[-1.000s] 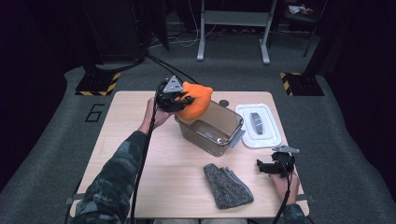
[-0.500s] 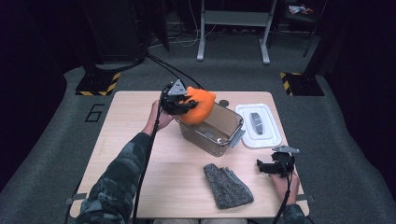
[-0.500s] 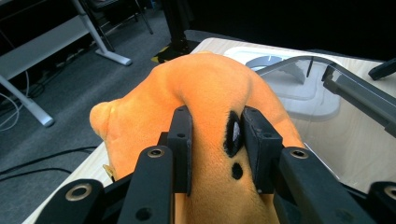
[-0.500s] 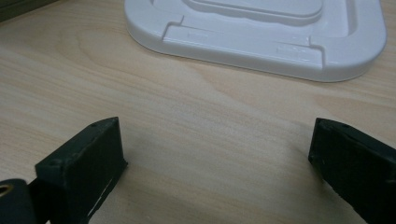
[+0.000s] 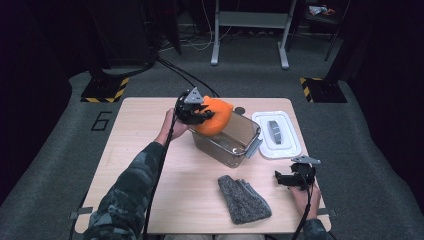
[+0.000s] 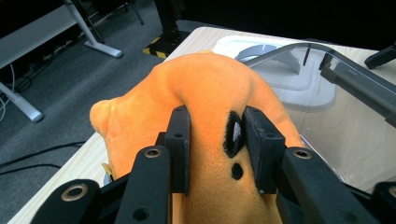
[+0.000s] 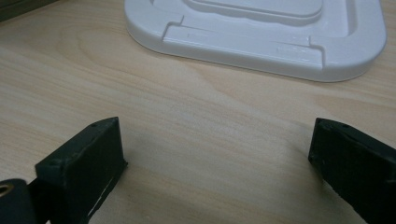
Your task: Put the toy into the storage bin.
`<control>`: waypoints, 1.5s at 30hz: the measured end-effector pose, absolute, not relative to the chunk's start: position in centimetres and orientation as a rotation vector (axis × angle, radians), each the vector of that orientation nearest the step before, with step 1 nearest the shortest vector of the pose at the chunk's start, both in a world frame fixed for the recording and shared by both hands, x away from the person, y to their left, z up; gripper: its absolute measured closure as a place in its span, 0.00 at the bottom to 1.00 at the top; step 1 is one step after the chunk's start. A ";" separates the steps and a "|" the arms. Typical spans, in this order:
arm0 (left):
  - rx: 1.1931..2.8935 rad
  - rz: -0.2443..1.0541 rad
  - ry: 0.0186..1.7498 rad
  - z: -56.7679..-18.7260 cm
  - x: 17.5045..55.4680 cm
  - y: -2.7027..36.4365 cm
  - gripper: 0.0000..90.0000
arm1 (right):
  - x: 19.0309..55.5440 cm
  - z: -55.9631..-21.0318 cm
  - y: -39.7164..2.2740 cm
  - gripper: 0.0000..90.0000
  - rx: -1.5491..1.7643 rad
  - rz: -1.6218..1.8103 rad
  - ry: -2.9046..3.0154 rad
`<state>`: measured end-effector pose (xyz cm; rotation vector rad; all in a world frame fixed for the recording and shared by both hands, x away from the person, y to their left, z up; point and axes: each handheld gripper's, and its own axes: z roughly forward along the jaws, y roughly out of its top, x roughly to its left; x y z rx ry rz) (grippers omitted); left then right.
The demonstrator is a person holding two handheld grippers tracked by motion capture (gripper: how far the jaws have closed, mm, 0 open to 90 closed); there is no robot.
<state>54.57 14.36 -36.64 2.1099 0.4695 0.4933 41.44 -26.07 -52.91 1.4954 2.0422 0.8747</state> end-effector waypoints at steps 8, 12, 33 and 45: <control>2.132 0.467 0.481 -37.0 54.8 14.1 0.70 | 41.4 -52.9 -26.1 0.03 1.495 0.874 2.040; 2.136 0.467 0.492 -37.1 54.8 14.1 0.68 | 41.4 -52.9 -26.1 0.03 1.494 0.874 2.042; 2.229 0.457 0.521 -38.2 55.7 13.8 0.59 | 41.4 -52.9 -26.1 0.03 1.495 0.875 2.042; 2.311 0.437 0.565 -39.6 56.2 13.1 0.60 | 41.4 -52.9 -26.1 0.03 1.495 0.875 2.042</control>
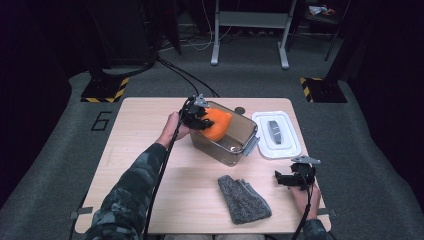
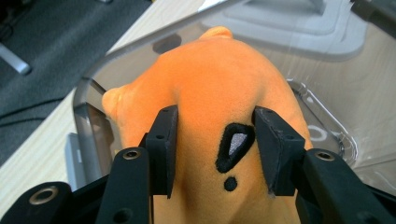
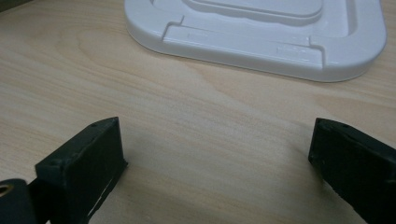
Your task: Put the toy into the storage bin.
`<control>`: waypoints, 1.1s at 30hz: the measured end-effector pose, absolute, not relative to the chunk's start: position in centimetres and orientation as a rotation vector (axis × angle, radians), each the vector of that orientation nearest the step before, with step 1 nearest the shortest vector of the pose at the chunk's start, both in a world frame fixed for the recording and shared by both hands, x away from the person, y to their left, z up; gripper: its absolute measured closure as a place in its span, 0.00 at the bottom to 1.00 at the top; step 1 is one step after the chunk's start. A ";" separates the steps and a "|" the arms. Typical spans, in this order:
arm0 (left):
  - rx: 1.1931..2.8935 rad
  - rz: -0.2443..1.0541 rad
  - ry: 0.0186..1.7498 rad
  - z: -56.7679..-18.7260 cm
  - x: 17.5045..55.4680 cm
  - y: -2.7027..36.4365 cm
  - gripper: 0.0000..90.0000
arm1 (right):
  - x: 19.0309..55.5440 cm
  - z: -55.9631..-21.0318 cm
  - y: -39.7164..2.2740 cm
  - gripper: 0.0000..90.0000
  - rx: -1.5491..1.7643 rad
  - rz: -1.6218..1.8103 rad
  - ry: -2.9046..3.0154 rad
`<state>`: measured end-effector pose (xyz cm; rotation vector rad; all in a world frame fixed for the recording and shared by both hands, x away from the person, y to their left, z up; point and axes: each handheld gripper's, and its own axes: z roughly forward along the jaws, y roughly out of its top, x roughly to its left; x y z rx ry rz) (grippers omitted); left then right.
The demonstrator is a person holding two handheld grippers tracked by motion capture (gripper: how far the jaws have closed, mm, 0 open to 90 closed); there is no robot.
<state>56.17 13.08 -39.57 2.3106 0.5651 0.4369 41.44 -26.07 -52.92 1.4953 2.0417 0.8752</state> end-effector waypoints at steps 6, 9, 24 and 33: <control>2.354 0.405 0.608 -40.1 56.5 12.6 0.54 | 41.4 -52.9 -26.1 0.03 1.495 0.876 2.042; 2.369 0.407 0.660 -40.5 56.8 12.4 0.43 | 41.4 -52.9 -26.1 0.03 1.495 0.875 2.042; 2.359 0.458 0.755 -40.4 56.8 12.7 0.31 | 41.4 -52.9 -26.1 0.03 1.495 0.875 2.042; 2.263 0.393 0.772 -39.5 56.3 13.6 0.26 | 41.5 -52.9 -26.0 0.03 1.500 0.879 2.037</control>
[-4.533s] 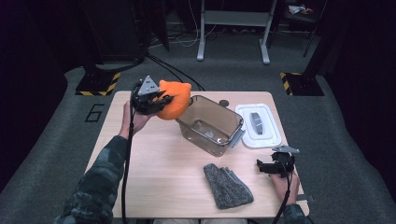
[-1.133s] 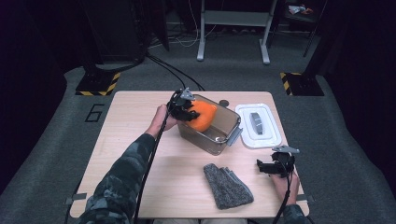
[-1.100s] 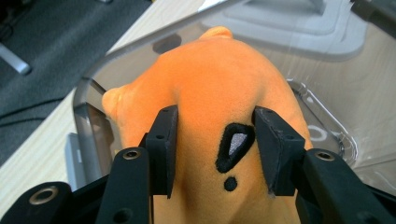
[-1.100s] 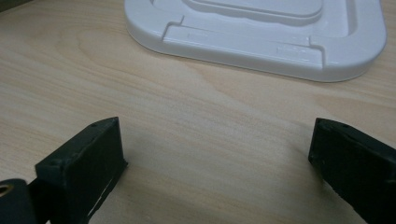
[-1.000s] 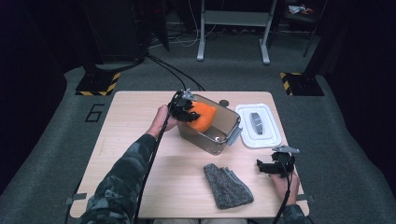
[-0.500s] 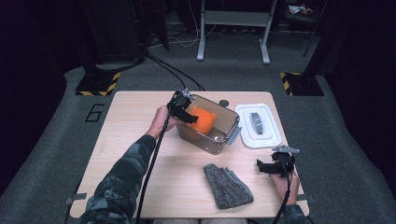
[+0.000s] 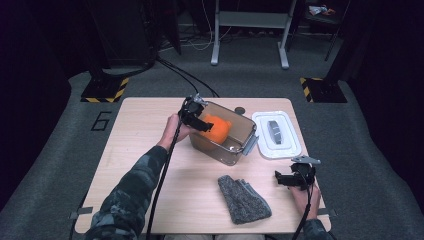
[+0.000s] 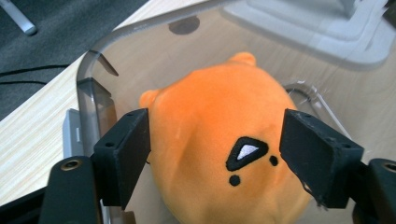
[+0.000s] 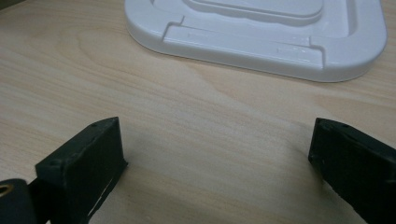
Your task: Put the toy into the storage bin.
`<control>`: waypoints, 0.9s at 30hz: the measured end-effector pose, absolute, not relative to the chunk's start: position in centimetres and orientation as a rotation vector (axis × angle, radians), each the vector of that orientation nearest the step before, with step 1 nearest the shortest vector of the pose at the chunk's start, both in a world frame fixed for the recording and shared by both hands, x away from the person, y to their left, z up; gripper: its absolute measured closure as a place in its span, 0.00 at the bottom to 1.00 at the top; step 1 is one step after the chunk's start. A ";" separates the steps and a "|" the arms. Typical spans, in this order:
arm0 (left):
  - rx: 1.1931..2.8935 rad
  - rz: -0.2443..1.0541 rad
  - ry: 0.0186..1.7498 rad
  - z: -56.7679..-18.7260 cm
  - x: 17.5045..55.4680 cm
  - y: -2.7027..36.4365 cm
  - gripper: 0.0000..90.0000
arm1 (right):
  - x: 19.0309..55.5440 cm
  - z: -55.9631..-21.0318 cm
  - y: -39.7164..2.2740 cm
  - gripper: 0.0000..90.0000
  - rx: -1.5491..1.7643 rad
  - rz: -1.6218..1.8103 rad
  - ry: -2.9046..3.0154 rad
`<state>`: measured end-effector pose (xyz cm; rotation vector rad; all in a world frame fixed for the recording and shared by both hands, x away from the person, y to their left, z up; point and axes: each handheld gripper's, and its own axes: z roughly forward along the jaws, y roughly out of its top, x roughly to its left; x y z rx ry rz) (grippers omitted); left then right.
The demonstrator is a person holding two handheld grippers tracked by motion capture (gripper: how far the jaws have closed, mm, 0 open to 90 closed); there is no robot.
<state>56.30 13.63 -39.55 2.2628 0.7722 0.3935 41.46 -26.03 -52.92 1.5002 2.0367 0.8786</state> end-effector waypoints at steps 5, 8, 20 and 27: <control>2.210 0.404 0.773 -38.7 55.4 14.6 0.23 | 41.5 -52.9 -26.0 0.03 1.499 0.877 2.038; 2.181 0.393 0.776 -38.1 54.9 15.5 0.20 | 41.5 -52.9 -26.0 0.03 1.500 0.878 2.037; 2.051 0.421 0.764 -36.0 51.3 19.1 0.16 | 41.5 -52.9 -26.0 0.03 1.500 0.878 2.035; 1.996 0.471 0.775 -36.0 49.0 21.5 0.16 | 41.5 -52.9 -26.1 0.03 1.496 0.876 2.042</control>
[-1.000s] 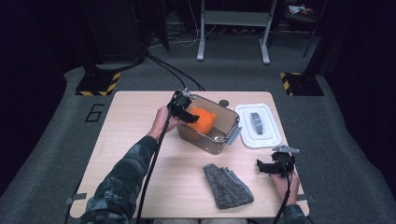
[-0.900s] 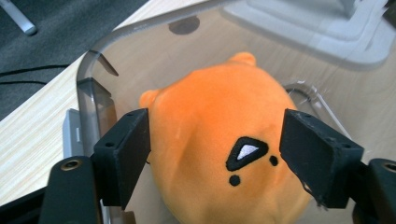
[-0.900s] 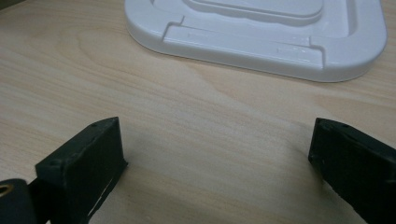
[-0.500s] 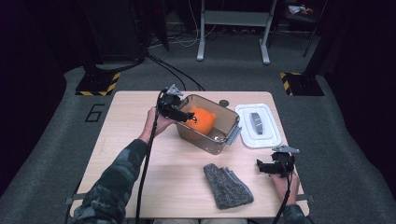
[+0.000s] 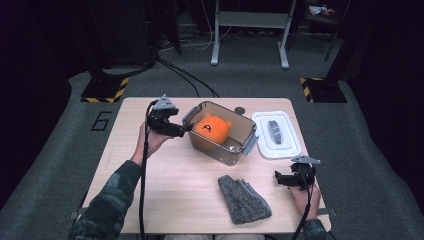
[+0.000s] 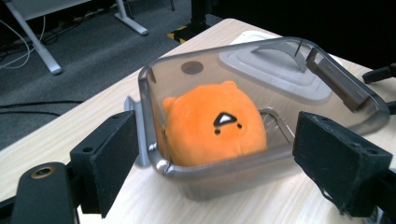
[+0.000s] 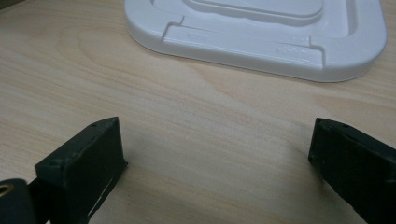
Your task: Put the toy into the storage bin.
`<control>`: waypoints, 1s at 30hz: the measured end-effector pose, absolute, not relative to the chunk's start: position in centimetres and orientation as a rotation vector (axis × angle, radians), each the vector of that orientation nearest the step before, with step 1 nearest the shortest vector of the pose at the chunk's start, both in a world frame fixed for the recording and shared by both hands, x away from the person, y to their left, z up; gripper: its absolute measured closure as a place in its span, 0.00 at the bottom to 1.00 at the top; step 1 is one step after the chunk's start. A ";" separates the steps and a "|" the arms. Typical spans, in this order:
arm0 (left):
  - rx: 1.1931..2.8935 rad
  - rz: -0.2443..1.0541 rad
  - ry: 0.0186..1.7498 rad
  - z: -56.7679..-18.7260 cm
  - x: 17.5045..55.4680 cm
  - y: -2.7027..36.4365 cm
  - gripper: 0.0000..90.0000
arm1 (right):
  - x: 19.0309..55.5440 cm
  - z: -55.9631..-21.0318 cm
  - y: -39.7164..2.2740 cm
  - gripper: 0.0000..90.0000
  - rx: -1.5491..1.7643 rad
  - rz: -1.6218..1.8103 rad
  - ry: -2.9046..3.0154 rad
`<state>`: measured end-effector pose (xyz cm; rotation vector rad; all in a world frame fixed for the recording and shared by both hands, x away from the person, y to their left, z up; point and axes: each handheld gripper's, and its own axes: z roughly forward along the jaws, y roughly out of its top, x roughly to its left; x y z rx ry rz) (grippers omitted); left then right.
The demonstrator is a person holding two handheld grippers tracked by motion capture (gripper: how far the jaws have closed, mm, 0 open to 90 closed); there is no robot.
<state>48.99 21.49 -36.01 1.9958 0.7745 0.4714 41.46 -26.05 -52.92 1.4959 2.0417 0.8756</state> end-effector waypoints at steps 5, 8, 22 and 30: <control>1.979 0.461 0.810 -36.8 48.0 23.0 0.15 | 41.5 -52.9 -26.1 0.03 1.494 0.875 2.041; 1.981 0.468 0.825 -37.5 47.3 24.0 0.15 | 41.5 -52.9 -26.1 0.03 1.494 0.876 2.041; 1.956 0.472 0.923 -41.3 44.7 27.6 0.13 | 41.5 -52.9 -26.0 0.03 1.498 0.875 2.038; 1.943 0.484 0.971 -43.0 44.1 28.4 0.13 | 41.5 -52.9 -26.0 0.03 1.502 0.877 2.034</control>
